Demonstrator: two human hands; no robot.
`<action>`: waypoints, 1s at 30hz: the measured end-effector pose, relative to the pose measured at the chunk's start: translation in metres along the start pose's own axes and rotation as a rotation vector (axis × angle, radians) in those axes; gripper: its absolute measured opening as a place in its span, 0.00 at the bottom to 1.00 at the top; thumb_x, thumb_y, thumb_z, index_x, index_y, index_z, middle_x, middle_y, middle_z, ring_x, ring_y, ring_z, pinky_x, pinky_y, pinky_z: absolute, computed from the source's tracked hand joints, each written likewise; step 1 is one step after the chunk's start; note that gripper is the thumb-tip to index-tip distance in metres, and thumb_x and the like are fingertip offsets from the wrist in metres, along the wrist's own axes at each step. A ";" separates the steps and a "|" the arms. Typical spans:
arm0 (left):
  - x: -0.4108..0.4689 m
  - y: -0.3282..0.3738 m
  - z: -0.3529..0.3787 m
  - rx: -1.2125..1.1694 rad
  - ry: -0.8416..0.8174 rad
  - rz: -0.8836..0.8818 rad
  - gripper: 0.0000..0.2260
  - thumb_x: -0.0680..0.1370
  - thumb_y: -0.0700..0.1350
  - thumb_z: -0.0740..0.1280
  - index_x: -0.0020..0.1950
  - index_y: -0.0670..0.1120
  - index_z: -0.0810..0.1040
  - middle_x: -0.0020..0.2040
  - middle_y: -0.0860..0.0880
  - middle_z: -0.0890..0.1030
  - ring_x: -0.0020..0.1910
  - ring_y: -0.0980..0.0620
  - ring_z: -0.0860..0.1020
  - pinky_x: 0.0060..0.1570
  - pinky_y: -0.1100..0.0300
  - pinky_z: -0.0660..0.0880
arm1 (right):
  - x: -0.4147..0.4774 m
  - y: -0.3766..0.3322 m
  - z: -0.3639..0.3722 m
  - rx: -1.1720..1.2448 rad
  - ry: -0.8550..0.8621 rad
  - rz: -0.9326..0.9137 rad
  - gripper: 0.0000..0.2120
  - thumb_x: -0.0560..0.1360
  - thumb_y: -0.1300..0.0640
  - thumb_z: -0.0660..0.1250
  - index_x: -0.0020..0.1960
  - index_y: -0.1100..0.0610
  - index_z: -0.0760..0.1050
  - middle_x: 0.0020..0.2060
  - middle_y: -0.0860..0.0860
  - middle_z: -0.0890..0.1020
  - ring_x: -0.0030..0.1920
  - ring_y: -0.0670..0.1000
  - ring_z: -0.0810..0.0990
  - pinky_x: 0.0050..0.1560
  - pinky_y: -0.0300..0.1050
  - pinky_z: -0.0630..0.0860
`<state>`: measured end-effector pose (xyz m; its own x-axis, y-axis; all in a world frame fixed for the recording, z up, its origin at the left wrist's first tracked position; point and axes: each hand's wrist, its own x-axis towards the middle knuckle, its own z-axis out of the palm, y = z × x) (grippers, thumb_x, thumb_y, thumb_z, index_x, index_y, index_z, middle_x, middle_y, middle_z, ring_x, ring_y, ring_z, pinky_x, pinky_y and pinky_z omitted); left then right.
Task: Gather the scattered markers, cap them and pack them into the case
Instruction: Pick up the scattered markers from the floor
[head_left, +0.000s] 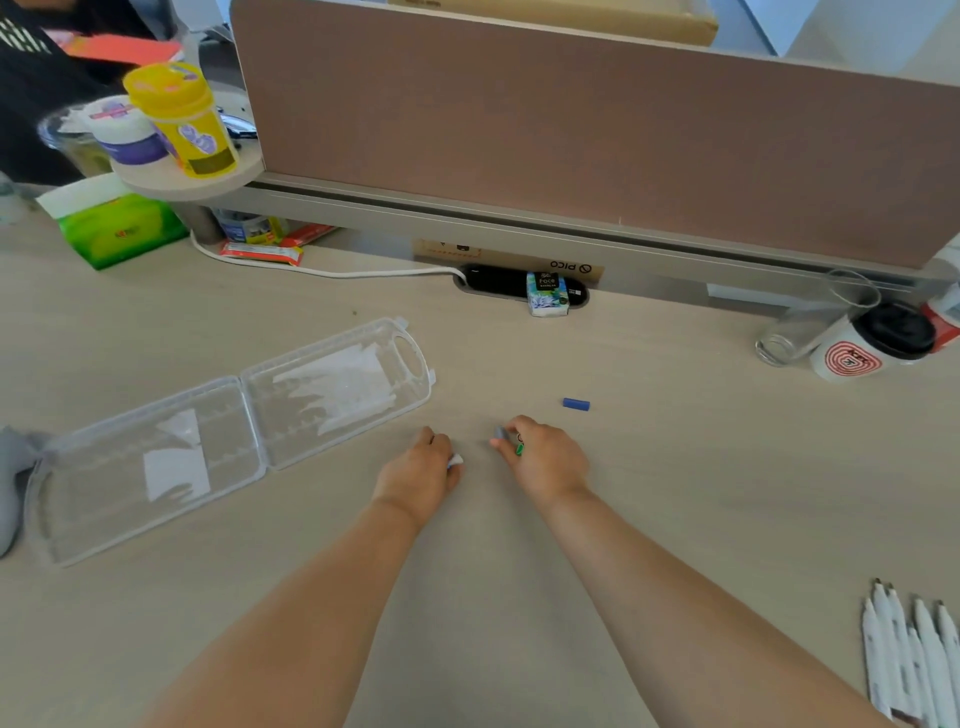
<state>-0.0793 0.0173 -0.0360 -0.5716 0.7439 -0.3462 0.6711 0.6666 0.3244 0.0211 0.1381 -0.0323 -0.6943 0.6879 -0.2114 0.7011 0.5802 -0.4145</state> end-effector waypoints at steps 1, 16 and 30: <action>0.001 -0.002 -0.001 -0.005 0.011 -0.008 0.14 0.81 0.49 0.56 0.56 0.39 0.70 0.58 0.42 0.70 0.52 0.41 0.76 0.44 0.53 0.71 | 0.003 -0.001 0.001 -0.020 -0.012 -0.001 0.15 0.78 0.45 0.59 0.55 0.55 0.73 0.52 0.50 0.81 0.52 0.54 0.78 0.39 0.42 0.67; 0.021 0.012 -0.012 -0.122 0.082 0.035 0.11 0.81 0.44 0.53 0.62 0.45 0.67 0.60 0.47 0.73 0.52 0.43 0.75 0.43 0.57 0.67 | 0.018 0.016 0.000 -0.043 -0.066 0.097 0.14 0.80 0.54 0.53 0.58 0.62 0.70 0.51 0.59 0.80 0.52 0.59 0.78 0.45 0.47 0.71; 0.034 0.044 -0.016 -0.314 0.119 0.045 0.08 0.80 0.48 0.58 0.45 0.46 0.65 0.40 0.48 0.71 0.38 0.46 0.70 0.38 0.57 0.68 | 0.041 0.058 -0.034 -0.115 -0.055 0.126 0.19 0.80 0.60 0.51 0.70 0.51 0.63 0.61 0.55 0.74 0.57 0.58 0.76 0.49 0.44 0.70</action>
<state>-0.0767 0.0731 -0.0196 -0.6079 0.7611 -0.2263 0.5296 0.6010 0.5985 0.0385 0.2149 -0.0354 -0.6050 0.7354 -0.3052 0.7952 0.5386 -0.2786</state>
